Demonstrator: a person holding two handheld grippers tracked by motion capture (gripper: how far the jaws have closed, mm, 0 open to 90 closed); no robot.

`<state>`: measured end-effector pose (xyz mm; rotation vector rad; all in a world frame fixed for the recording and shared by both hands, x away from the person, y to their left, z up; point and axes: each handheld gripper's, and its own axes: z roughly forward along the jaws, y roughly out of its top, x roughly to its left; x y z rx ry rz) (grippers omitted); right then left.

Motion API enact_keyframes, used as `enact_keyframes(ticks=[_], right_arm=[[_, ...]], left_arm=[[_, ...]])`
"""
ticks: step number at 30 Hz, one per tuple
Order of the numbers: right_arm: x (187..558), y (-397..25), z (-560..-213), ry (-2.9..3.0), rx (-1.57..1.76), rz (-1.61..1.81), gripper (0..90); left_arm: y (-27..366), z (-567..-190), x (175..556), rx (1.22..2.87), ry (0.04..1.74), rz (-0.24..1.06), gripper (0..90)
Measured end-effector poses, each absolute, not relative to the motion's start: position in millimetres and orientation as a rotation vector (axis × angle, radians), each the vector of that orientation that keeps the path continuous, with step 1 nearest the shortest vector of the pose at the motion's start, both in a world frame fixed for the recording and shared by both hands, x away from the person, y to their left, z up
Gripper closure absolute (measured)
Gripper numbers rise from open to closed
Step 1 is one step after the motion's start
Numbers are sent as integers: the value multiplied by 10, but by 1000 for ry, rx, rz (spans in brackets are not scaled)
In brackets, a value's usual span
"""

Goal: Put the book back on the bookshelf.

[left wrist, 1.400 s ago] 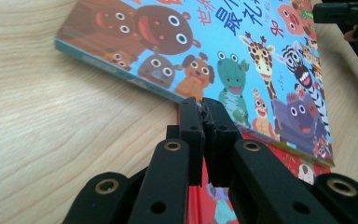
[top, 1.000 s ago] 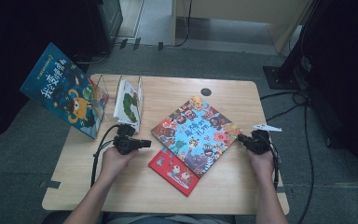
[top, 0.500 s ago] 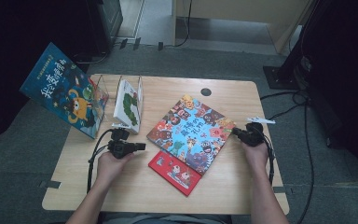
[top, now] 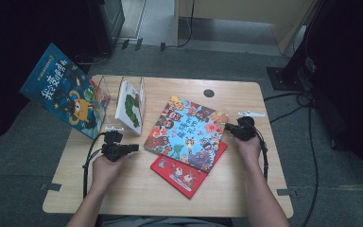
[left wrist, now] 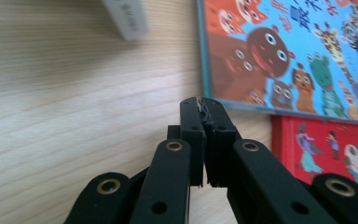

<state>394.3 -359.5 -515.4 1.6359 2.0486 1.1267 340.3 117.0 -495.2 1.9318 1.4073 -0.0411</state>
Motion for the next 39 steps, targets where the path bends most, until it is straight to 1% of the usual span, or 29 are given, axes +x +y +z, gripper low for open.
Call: enact_keyframes(ticks=[6, 9, 18, 20, 24, 33, 36, 39], right_arm=[[3927, -3438, -5153, 2122, 1573, 1093, 875], [3907, -3437, -5143, 2127, 1588, 1108, 875], [3713, -3407, -5076, 2130, 1530, 1159, 877], [3676, -3398, -5073, 2149, 1510, 1150, 877], [3606, -3394, -5065, 2166, 1503, 1138, 876], [3530, -3469, -5100, 2186, 1508, 1122, 878], [3524, -3489, -5108, 2179, 1514, 1109, 878], [3519, -3497, -5121, 2184, 1523, 1109, 900]], left_arm=[[1136, -5000, 3458, 1950, 1416, -34, 882], [1095, -5019, 3485, 1960, 1414, -13, 882], [975, -5065, 3601, 1996, 1396, -35, 887], [939, -5066, 3618, 2004, 1389, -16, 900], [891, -5067, 3643, 2015, 1377, -71, 900], [639, -5025, 3525, 2073, 1291, -118, 900], [616, -5027, 3506, 2072, 1290, -123, 900], [614, -5029, 3504, 2065, 1296, -138, 900]])
